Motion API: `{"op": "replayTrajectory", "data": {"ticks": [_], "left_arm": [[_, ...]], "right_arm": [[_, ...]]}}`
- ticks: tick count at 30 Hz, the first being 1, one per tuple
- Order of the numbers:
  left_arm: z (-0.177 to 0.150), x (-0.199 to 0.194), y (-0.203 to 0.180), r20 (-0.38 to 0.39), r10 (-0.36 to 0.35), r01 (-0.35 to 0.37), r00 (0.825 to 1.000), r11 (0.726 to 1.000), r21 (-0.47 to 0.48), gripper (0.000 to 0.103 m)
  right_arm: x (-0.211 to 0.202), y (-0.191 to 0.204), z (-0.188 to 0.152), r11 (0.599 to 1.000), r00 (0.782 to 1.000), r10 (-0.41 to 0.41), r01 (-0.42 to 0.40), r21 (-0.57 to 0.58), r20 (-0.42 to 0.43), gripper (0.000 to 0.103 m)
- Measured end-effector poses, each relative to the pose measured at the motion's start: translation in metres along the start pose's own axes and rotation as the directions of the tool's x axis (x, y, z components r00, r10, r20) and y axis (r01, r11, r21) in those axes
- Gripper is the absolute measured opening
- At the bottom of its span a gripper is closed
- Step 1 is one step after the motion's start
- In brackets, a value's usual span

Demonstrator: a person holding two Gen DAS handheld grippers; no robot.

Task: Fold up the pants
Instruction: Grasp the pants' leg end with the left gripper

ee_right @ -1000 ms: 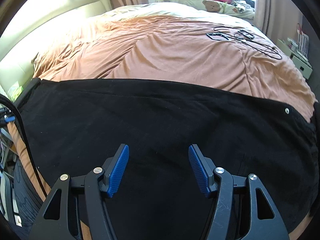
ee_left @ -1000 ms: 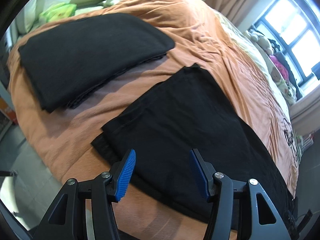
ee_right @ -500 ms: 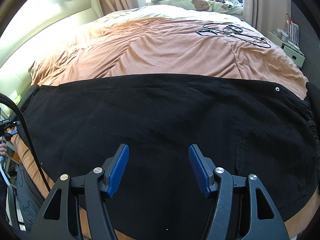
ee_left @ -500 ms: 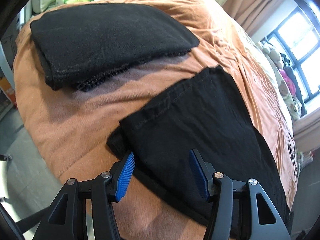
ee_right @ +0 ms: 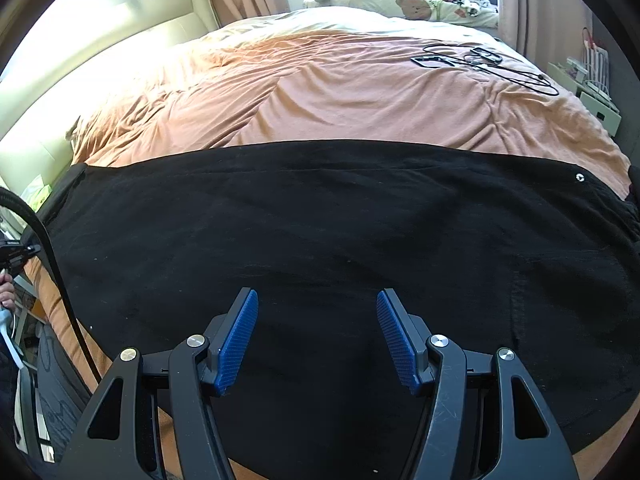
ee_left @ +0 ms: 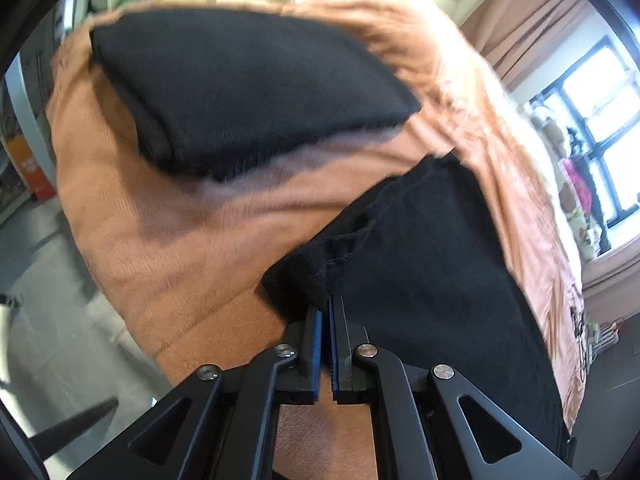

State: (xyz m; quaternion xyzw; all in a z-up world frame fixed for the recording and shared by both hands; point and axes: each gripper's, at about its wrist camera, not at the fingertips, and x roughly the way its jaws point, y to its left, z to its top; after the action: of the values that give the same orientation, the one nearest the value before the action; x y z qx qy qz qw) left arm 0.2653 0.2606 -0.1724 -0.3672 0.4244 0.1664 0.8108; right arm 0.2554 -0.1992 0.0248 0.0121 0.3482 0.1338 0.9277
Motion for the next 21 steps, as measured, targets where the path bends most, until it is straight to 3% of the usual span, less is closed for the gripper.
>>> {"op": "replayTrajectory", "data": {"ticks": [2, 4, 5, 6, 14, 21], "left_arm": [[-0.002, -0.005, 0.002, 0.013, -0.017, 0.017, 1.000, 1.000, -0.012, 0.012], [-0.004, -0.010, 0.004, 0.018, -0.023, 0.023, 1.000, 1.000, -0.011, 0.031], [-0.006, -0.012, 0.006, 0.019, -0.022, 0.022, 1.000, 1.000, -0.019, 0.050], [-0.007, -0.013, 0.008, 0.023, -0.023, 0.024, 0.999, 0.999, -0.027, 0.058], [-0.006, -0.010, 0.019, 0.033, -0.064, 0.066, 0.997, 0.995, -0.074, 0.057], [0.006, 0.001, 0.024, 0.044, -0.144, 0.148, 0.989, 0.982, -0.118, 0.057]], "right_arm": [[0.000, 0.003, 0.000, 1.000, 1.000, 0.005, -0.005, -0.007, 0.000, 0.060], [0.000, 0.006, 0.001, 1.000, 1.000, 0.014, -0.014, -0.010, 0.005, 0.060], [0.000, 0.006, 0.001, 1.000, 1.000, 0.016, -0.016, -0.010, 0.005, 0.060], [0.001, 0.007, 0.001, 1.000, 1.000, 0.018, -0.018, -0.010, 0.004, 0.060], [0.005, 0.015, 0.003, 0.999, 0.999, 0.038, -0.038, 0.003, 0.010, 0.060], [0.007, 0.023, -0.001, 0.998, 0.998, 0.056, -0.057, 0.028, 0.012, 0.060]]}}
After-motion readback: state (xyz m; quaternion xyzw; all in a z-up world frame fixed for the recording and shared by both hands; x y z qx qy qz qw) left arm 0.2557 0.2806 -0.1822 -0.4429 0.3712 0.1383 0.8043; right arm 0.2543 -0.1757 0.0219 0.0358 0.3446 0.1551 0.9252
